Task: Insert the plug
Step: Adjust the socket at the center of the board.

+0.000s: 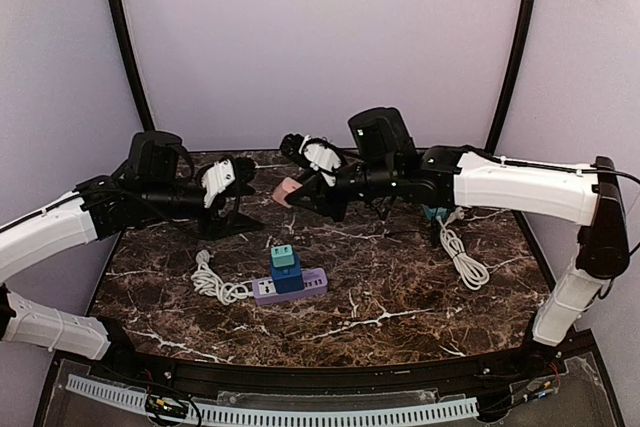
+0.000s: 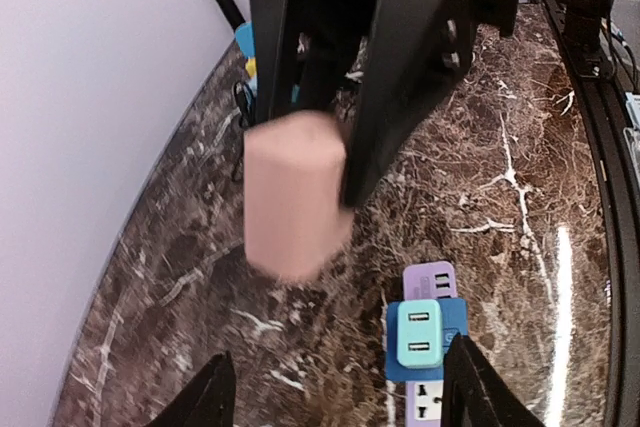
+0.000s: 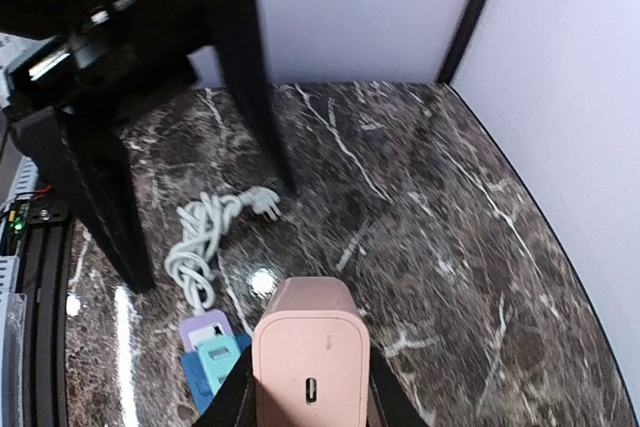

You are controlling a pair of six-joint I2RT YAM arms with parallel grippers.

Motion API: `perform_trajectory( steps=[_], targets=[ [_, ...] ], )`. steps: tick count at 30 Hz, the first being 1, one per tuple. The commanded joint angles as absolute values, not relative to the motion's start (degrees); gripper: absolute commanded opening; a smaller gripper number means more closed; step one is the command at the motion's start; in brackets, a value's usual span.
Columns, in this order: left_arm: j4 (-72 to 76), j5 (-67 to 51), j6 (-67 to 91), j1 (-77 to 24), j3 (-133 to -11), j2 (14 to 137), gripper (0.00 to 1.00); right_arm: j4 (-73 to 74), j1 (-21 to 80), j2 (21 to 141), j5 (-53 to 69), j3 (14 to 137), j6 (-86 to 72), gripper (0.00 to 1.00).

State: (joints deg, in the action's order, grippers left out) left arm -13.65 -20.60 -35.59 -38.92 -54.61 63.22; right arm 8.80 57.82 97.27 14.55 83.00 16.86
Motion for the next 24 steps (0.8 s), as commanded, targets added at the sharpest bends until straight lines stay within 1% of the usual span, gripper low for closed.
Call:
perform_trajectory(
  steps=[1, 4, 7, 11, 16, 20, 24],
  targets=[
    [-21.07, -17.81, -19.97, -38.18, -48.78, 65.51, 0.62, 8.51, 53.65, 89.87, 6.19, 76.68, 5.96, 0.0],
    [-18.3, -21.61, -10.2, -38.04, -42.55, 67.09, 0.64, 7.74, 52.73, 85.64, 3.97, 69.98, 2.05, 0.0],
    [-11.81, -20.01, -3.92, -37.55, -39.29, 69.35, 0.63, 3.92, 52.56, 82.56, 4.12, 62.31, -1.04, 0.0],
    [-4.99, -18.6, -2.01, -36.49, -35.55, 73.07, 0.61, 1.66, 52.38, 82.99, 8.77, 55.68, -4.86, 0.0],
    [1.15, -20.07, -1.58, -34.75, -32.41, 76.74, 0.58, -3.68, 52.56, 85.69, 18.82, 48.27, -11.95, 0.0],
    [8.19, -23.77, -1.74, -34.2, -27.88, 79.02, 0.61, -12.95, 53.06, 87.55, 24.26, 42.69, -16.6, 0.0],
    [14.13, -25.41, -2.81, -34.28, -23.49, 79.91, 0.63, -16.54, 53.6, 92.39, 26.04, 43.17, -17.8, 0.0]
  ],
)
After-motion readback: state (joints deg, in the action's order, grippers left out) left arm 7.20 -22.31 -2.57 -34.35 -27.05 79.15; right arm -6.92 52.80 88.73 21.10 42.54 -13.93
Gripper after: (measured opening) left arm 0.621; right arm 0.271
